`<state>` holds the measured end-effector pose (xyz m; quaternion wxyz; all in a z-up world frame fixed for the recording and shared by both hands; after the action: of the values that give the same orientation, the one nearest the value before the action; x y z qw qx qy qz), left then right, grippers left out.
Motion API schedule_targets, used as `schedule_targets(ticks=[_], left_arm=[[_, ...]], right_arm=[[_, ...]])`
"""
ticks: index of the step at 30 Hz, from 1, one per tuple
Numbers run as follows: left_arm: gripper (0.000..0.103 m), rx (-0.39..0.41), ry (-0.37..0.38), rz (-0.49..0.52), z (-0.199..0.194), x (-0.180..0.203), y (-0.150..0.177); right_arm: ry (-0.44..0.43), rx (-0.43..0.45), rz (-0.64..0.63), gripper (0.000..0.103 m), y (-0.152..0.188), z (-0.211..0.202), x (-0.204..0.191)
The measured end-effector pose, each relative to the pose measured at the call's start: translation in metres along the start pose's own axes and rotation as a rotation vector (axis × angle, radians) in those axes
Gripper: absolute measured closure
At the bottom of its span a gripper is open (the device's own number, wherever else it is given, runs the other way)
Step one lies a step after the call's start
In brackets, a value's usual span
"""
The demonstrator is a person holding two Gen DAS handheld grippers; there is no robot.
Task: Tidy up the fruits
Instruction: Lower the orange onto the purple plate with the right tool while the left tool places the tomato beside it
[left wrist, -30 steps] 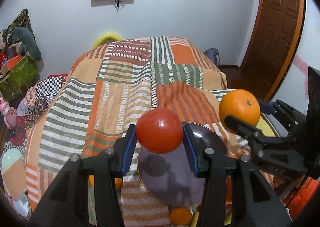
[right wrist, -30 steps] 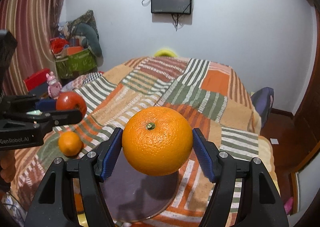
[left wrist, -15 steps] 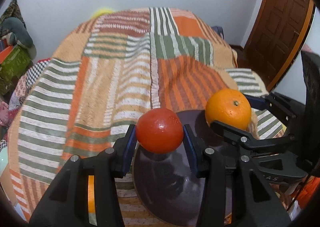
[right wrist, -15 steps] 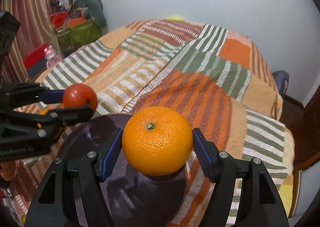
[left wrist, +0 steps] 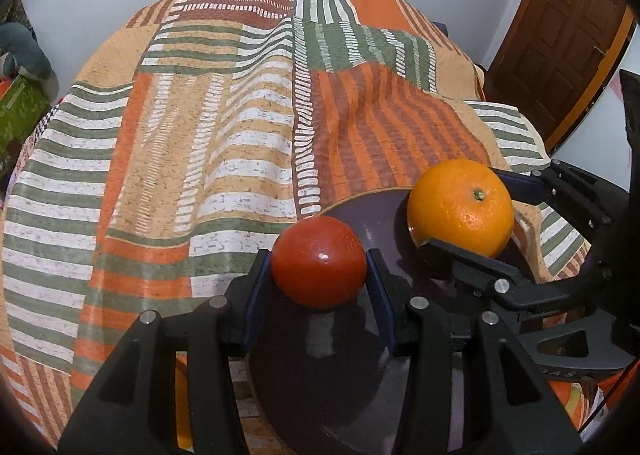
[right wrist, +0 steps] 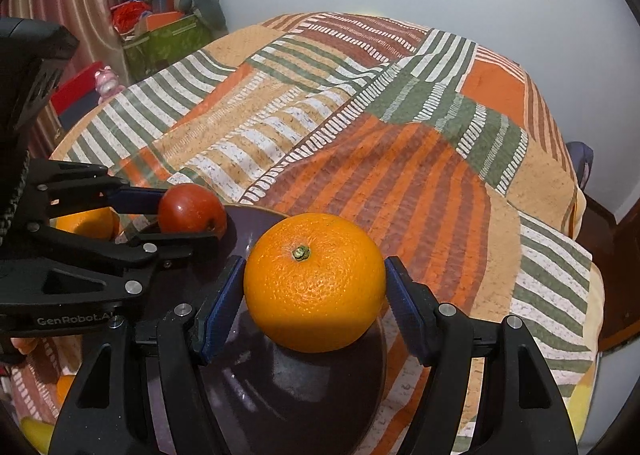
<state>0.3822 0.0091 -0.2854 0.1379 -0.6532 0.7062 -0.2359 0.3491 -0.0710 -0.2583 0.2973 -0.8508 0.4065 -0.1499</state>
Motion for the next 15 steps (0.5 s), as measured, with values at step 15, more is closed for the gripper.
schedule_targets(ticks=[15], left_arm=[[0.044,0.041,-0.014,-0.014,-0.034,-0.002,0.003]], right_arm=[[0.054,0.052,0.036,0.022,-0.007,-0.033,0.003]])
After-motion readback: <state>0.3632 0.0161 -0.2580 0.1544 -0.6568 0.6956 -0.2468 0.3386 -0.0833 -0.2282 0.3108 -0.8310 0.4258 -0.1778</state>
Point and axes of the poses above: each gripper's, at about its wrist camera, not at the fingertips, and z roughly the way its jaws point, x to its right, y to its underside, the point moved 9 cm from there along z, roughly the way its jaws point, and after that the axes turned 1 degree about -z, right-handed, at the moved point
